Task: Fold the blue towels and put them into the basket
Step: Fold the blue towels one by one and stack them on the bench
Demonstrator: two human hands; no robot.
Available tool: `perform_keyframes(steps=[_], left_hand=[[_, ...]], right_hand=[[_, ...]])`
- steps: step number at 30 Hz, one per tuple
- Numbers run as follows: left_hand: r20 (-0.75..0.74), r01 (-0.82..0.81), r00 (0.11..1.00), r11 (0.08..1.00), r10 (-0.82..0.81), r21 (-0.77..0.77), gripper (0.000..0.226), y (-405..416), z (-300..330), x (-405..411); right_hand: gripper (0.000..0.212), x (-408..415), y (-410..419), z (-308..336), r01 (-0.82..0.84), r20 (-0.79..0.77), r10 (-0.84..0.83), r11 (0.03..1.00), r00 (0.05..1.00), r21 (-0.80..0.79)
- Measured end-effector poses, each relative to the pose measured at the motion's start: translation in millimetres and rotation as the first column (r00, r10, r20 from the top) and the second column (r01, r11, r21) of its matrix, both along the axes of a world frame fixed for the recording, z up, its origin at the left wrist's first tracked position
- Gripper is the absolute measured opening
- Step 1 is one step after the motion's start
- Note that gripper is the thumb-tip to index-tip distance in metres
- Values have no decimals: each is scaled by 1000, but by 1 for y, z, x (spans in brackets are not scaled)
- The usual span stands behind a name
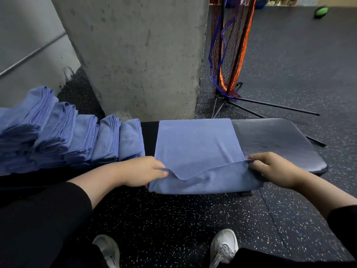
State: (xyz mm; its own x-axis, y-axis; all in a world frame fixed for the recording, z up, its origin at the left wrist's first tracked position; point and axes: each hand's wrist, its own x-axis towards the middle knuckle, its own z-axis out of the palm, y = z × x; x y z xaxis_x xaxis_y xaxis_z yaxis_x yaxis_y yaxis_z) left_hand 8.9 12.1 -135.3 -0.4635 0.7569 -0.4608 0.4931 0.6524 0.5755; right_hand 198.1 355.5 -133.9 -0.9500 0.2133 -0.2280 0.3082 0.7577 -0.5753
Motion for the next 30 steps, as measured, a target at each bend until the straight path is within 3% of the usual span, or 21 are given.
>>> perform_keyframes(steps=[2,4,6,9,12,18,24,30], left_hand=[[188,-118,976,993,113,16,38,1,1,-6],[215,-301,937,947,274,108,35,10,6,-15],[66,-395,918,890,391,227,39,25,15,-25],[-262,-391,841,866,474,311,44,47,24,-47],[-330,-411,790,846,517,340,43,66,14,-70],[-502,-303,786,933,360,194,37,94,-11,-82],[-551,-233,802,970,231,67,32,98,-23,-76],[-503,-207,851,976,149,-61,31,84,-14,-53]], right_hand=[[25,-6,-3,3,91,-31,-94,993,995,-77],[30,-18,-5,7,183,-139,-198,976,970,-117],[29,-36,-6,9,282,-236,-314,946,920,-160],[26,-65,2,2,407,-279,-454,889,847,-211],[30,-90,4,-4,454,-262,-488,872,833,-183],[30,-116,2,-17,403,-186,-398,915,898,-11],[32,-123,-1,-21,277,-81,-265,937,961,215],[29,-103,-16,4,105,181,-162,951,970,289]])
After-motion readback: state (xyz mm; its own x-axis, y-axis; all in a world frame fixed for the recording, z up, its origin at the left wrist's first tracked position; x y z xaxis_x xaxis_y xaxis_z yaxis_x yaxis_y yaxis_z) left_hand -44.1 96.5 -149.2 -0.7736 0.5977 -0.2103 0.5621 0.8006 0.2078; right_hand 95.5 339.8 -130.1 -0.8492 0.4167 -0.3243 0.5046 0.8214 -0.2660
